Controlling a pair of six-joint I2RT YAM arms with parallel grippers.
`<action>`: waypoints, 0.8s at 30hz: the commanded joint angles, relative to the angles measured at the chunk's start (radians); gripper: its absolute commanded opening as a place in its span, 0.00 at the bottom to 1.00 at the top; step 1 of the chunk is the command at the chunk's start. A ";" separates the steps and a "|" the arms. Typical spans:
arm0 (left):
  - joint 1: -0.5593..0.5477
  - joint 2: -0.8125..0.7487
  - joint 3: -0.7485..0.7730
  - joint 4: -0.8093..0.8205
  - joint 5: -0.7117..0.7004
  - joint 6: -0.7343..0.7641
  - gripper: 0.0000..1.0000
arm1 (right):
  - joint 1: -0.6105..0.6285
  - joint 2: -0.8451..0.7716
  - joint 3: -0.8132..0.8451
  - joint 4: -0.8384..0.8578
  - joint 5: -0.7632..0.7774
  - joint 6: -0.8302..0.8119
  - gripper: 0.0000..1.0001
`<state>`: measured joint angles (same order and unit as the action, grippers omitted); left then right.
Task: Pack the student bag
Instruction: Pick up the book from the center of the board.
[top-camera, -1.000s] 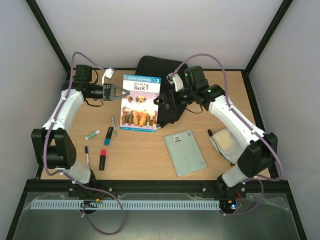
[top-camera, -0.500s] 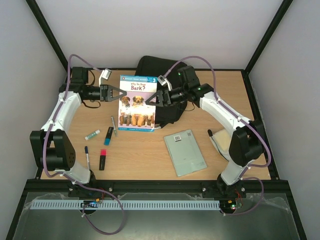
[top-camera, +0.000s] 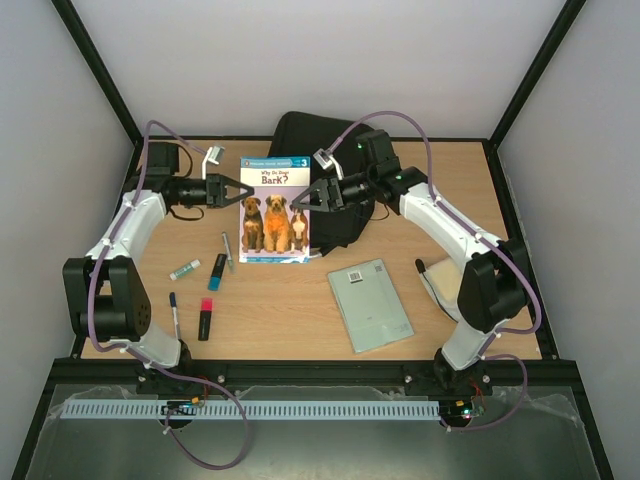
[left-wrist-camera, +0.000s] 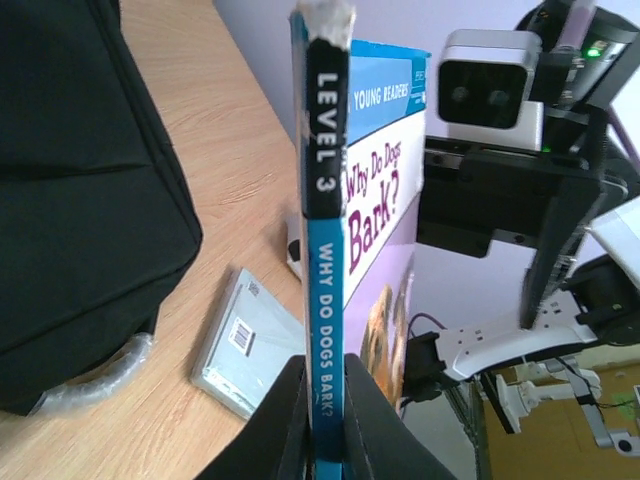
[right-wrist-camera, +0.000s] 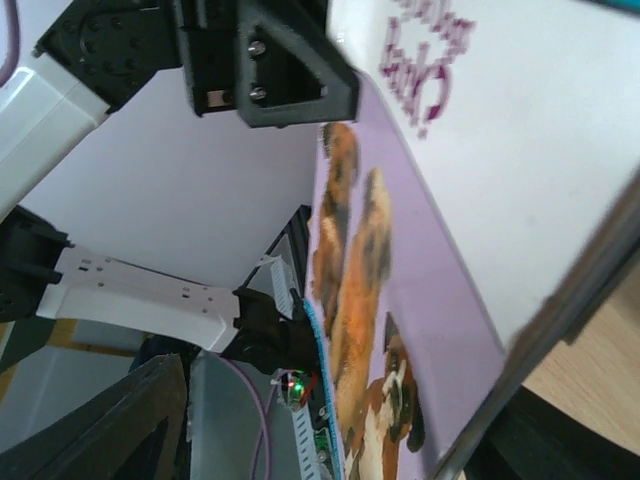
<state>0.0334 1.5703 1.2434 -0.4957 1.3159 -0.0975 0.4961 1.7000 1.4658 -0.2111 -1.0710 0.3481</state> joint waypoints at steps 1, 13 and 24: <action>0.003 -0.009 0.023 -0.030 0.141 0.046 0.07 | -0.001 0.009 0.027 -0.021 0.087 -0.019 0.71; 0.004 0.011 0.056 -0.246 0.298 0.263 0.02 | 0.001 0.060 0.005 0.044 0.056 0.017 0.88; 0.005 0.046 0.071 -0.101 0.158 0.082 0.02 | 0.020 0.069 0.028 0.104 -0.137 0.029 0.64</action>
<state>0.0341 1.5951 1.2842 -0.6510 1.4670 0.0391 0.5072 1.7611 1.4708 -0.1349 -1.1034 0.3653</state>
